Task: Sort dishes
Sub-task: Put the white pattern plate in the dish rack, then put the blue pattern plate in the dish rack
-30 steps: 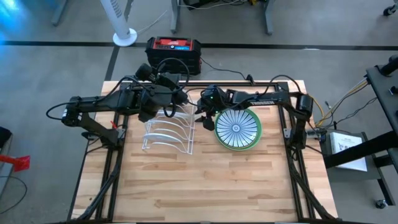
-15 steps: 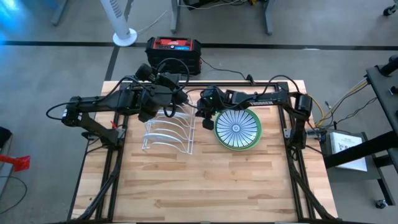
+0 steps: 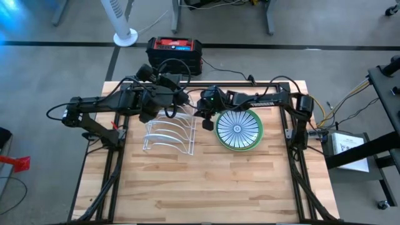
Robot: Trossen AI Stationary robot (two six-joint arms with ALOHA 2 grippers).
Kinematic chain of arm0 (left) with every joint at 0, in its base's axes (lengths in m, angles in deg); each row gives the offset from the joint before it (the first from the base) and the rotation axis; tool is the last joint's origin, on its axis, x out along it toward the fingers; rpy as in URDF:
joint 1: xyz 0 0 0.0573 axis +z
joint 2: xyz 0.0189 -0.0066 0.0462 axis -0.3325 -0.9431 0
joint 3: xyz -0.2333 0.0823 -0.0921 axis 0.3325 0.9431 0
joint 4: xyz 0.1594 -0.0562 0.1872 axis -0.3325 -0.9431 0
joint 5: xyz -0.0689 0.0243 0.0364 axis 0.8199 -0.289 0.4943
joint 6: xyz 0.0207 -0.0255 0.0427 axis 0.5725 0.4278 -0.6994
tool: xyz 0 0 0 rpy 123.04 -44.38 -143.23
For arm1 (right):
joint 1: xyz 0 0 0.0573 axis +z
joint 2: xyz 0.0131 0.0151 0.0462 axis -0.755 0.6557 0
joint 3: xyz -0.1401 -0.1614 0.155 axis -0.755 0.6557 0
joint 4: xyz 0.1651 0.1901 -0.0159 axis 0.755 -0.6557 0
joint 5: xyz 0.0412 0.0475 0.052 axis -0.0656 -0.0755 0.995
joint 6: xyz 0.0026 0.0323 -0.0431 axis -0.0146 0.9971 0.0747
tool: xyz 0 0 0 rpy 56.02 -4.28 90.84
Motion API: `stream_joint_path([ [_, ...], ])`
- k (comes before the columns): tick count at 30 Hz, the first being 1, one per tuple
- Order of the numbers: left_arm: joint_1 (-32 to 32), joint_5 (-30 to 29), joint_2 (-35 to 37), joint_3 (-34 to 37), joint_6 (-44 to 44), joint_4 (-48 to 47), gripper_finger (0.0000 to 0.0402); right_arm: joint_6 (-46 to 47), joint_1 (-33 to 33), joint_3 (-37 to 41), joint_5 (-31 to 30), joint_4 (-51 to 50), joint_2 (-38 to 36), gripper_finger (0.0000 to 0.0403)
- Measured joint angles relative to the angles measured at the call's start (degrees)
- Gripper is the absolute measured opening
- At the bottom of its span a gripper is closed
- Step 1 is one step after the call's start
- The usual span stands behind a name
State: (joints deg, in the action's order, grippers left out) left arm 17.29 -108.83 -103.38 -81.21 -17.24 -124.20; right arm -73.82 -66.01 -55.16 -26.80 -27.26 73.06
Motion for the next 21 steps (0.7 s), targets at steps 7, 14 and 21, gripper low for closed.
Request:
stream_joint_path([
  [7,0.00,0.00,0.00,0.14,0.20,0.02,0.0284,0.07,0.39,0.00,0.09,1.52,0.00,0.0000],
  [14,0.00,0.00,0.00,0.14,0.20,0.02,0.0284,0.48,0.25,0.00,-2.93,-6.28,-1.64,0.0000],
  [21,-0.55,0.11,0.00,0.14,1.17,0.09,0.0284,1.80,0.11,1.69,-4.53,-15.75,-5.00,0.0000],
])
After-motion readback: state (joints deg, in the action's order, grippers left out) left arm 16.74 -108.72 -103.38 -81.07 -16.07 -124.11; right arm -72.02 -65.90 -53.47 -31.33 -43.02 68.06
